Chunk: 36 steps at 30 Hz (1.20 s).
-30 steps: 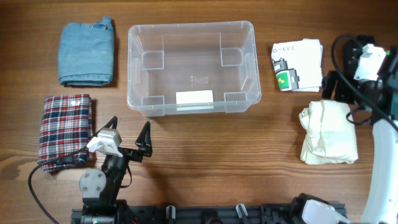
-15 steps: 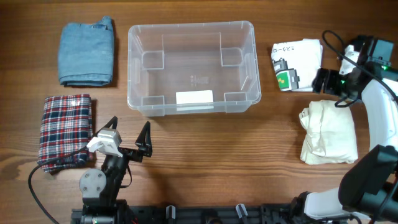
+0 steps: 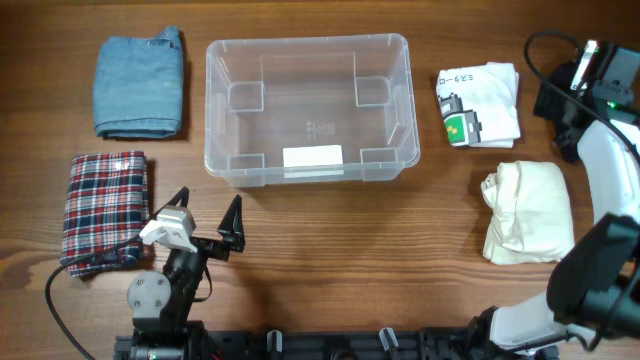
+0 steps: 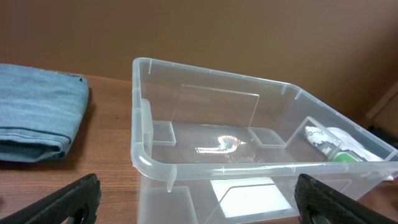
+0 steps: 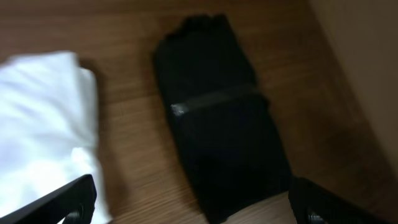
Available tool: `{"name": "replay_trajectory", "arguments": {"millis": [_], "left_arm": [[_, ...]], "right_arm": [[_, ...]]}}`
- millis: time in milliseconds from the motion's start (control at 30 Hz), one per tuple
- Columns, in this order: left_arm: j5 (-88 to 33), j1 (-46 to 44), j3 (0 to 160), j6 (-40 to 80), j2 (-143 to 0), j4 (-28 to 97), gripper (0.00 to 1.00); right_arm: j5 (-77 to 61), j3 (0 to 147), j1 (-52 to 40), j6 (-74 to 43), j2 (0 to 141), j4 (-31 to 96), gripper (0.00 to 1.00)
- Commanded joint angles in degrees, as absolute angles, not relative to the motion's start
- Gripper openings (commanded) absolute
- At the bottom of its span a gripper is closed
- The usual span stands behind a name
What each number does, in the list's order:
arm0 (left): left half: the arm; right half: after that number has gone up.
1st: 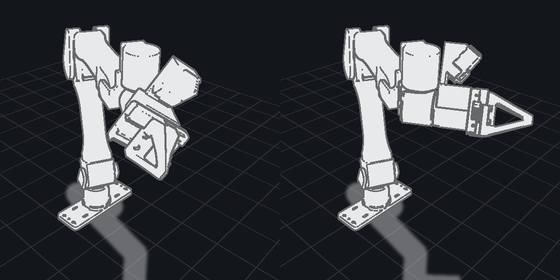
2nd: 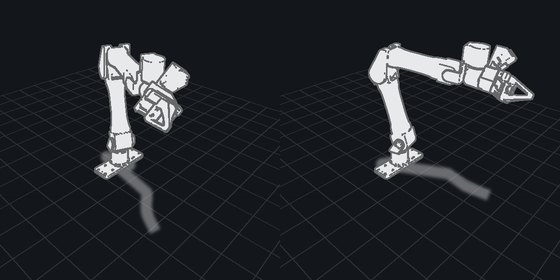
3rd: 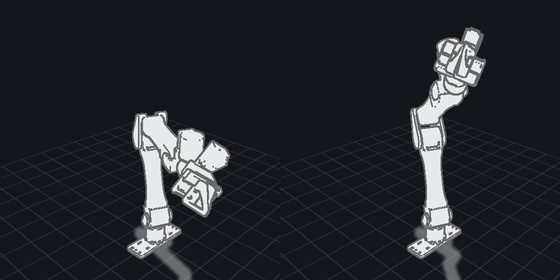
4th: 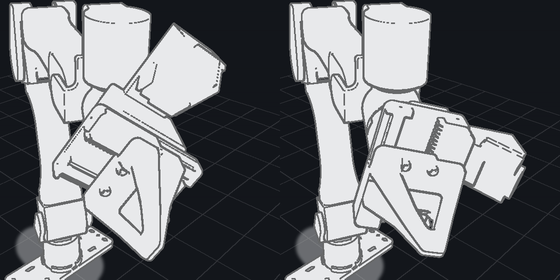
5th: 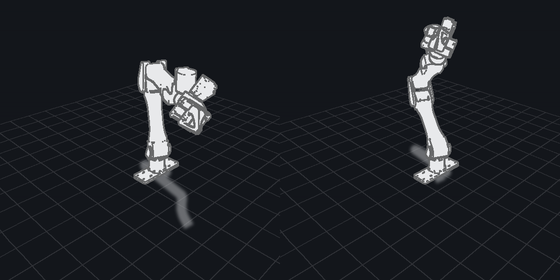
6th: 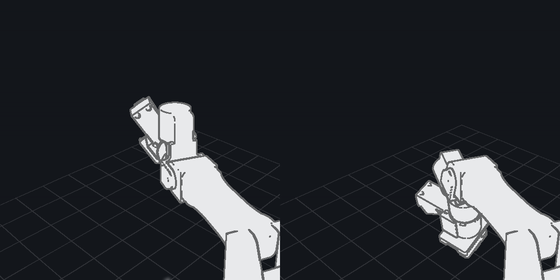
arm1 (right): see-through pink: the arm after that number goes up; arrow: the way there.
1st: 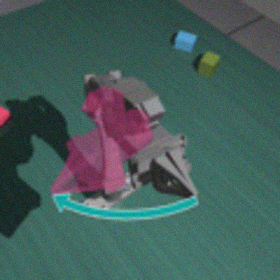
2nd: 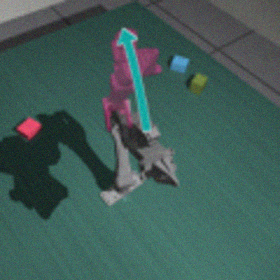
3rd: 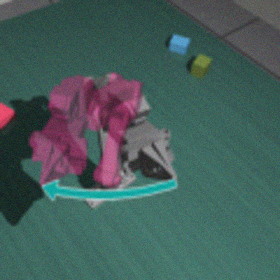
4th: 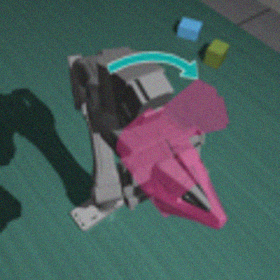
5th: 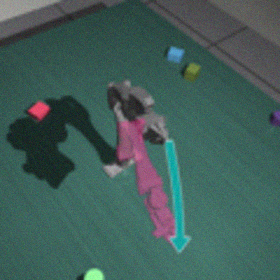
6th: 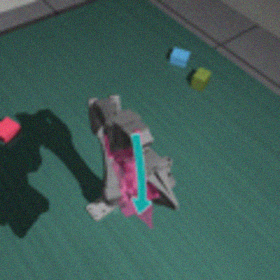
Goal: Pack container
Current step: 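Lower the right gripper onto the black taped garment and grasp it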
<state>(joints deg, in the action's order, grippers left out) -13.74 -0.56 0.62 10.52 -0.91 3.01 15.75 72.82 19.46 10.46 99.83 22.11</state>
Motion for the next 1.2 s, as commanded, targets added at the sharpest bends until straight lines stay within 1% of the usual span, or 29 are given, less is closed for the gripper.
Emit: {"name": "replay_trajectory", "arguments": {"millis": [0, 100, 200, 267, 400, 533, 700, 1000, 1167], "left_arm": [[-13.41, -0.10, 0.34, 9.39, -0.75, 3.07, 1.00], [-13.41, -0.10, 0.34, 9.39, -0.75, 3.09, 1.00], [-13.41, -0.10, 0.34, 9.39, -0.75, 3.07, 1.00], [-13.41, -0.10, 0.34, 9.39, -0.75, 3.07, 1.00], [-13.39, -0.10, 0.36, 9.39, -0.75, 3.07, 1.00], [-13.39, -0.10, 0.34, 9.39, -0.75, 3.09, 1.00], [-13.41, -0.10, 0.34, 9.39, -0.75, 3.07, 1.00], [-13.39, -0.10, 0.34, 9.39, -0.75, 3.07, 1.00], [-13.41, -0.10, 0.34, 9.39, -0.75, 3.07, 1.00]], "right_arm": [[22.28, 73.82, 19.59, 17.56, 106.63, 18.74, 1.00], [25.67, 76.07, 19.59, 18.00, 112.75, 16.60, 1.00], [25.67, 79.31, 19.59, 18.02, 117.69, 16.14, 1.00], [25.69, 79.70, 19.57, 18.87, 119.55, 13.17, 1.00], [25.91, 79.70, 19.59, 21.74, 119.85, 8.78, 1.00], [25.21, 79.70, 19.57, 28.16, 120.55, 6.55, 1.00], [22.83, 79.66, 19.57, 28.56, 122.02, 6.70, 1.00], [22.92, 79.66, 20.97, 29.85, 123.37, 6.81, 1.00], [16.16, 79.44, 23.55, 30.06, 123.46, 9.02, 1.00]]}}
